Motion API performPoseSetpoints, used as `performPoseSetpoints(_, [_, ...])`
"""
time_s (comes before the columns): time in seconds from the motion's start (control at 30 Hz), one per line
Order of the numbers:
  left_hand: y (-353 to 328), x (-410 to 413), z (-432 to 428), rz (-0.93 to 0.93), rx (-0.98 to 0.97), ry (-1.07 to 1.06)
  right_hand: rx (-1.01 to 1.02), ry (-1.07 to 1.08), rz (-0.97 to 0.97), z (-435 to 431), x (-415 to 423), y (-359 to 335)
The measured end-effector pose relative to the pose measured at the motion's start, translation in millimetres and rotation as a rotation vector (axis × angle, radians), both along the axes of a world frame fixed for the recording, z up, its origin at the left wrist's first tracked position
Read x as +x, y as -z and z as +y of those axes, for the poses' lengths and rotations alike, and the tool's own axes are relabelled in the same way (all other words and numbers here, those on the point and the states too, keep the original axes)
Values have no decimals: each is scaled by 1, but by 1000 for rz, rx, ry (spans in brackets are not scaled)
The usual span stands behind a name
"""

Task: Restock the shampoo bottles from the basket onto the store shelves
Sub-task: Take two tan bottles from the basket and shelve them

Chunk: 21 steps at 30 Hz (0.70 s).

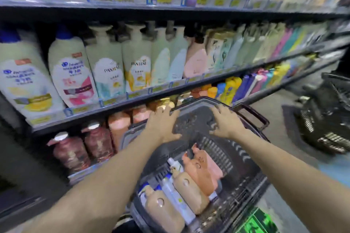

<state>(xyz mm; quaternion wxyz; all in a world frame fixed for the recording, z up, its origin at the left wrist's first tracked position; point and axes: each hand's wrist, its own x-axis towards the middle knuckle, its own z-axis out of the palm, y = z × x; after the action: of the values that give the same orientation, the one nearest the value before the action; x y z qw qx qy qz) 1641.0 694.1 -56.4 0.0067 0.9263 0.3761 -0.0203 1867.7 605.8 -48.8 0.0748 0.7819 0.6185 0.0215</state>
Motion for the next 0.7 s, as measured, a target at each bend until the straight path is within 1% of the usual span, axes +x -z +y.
performPoseSetpoints(0.07, [20, 2, -1, 60, -49, -10, -103, 49, 23, -12, 8, 21])
performPoseSetpoints(0.13, [30, 4, -2, 88, -53, -1, -110, 60, 59, -20, 10, 35])
performPoseSetpoints(0.37, [60, 16, -9, 68, 94, 92, -148, 90, 157, -29, 7, 79])
performPoseSetpoints(0.47, [76, 19, -16, 63, 137, 175, -146, 109, 204, -33, 5, 99])
performPoseSetpoints(0.53, [89, 21, -22, 83, 125, 217, -156, 106, 208, -37, 5, 112])
performPoseSetpoints(0.6, [102, 22, -27, 146, 88, 201, -190, 115, 201, -39, 4, 122])
performPoseSetpoints(0.7, [122, 24, -31, 234, 5, 147, -375, 167, 244, -37, 2, 137])
